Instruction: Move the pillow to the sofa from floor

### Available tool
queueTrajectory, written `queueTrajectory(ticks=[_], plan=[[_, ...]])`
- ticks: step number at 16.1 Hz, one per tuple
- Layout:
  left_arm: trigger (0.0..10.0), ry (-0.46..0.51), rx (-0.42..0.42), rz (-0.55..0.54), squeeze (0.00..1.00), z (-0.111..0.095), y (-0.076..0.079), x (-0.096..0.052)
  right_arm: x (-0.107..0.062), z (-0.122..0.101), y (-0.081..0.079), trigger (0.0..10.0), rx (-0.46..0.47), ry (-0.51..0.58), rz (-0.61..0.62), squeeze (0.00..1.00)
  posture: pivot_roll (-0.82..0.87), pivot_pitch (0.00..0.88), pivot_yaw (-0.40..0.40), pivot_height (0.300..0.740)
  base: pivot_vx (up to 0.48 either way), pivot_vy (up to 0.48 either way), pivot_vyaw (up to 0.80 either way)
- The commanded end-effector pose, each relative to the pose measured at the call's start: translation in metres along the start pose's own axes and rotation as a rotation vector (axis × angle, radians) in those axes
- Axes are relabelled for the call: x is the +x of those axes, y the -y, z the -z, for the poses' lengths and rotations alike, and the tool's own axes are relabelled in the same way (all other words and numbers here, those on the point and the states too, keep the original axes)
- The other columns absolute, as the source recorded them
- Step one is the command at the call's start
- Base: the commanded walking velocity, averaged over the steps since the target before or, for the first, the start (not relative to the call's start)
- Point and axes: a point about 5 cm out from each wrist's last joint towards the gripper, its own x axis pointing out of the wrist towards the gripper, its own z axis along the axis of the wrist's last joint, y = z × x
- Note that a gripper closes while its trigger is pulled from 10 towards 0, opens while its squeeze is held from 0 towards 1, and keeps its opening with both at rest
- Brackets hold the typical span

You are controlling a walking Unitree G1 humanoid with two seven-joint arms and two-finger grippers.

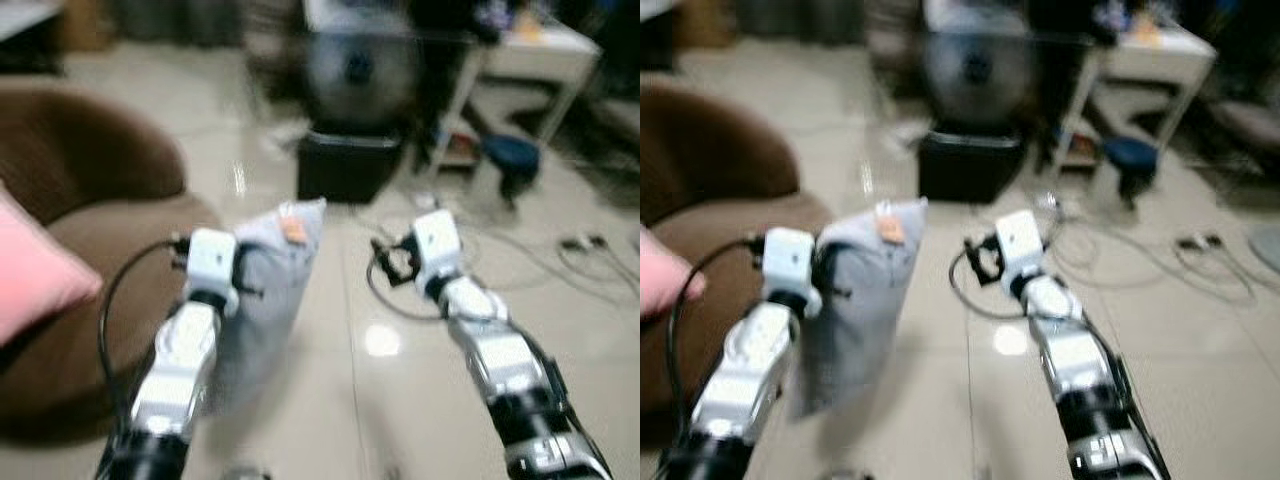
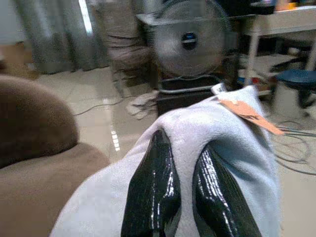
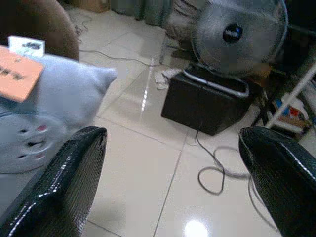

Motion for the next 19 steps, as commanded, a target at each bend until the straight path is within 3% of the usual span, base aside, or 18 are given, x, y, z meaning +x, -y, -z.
queueTrajectory(ticks=[1, 14, 19], plan=[[10.0, 0.062, 0.017, -0.009, 0.0, -0.013, -0.002, 0.003, 0.001, -0.003, -0.003, 10.0, 0.004, 0.012, -0.004, 0.0, 0.1, 0.0, -0.032, 0.74, 0.0, -0.461, 0.8], [10.0, 0.062, 0.043, 0.019, 0.0, -0.016, 0.0, 0.009, 0.0, -0.001, 0.0, 10.0, 0.014, 0.01, 0.026, 0.0, 0.09, 0.0, -0.014, 0.74, 0.0, -0.461, 0.8], [10.0, 0.049, 0.029, 0.064, 0.0, -0.017, 0.001, 0.015, -0.002, 0.001, 0.001, 10.0, 0.034, 0.015, 0.067, 0.0, 0.05, 0.0, 0.036, 0.74, 0.0, -0.368, 0.8]])
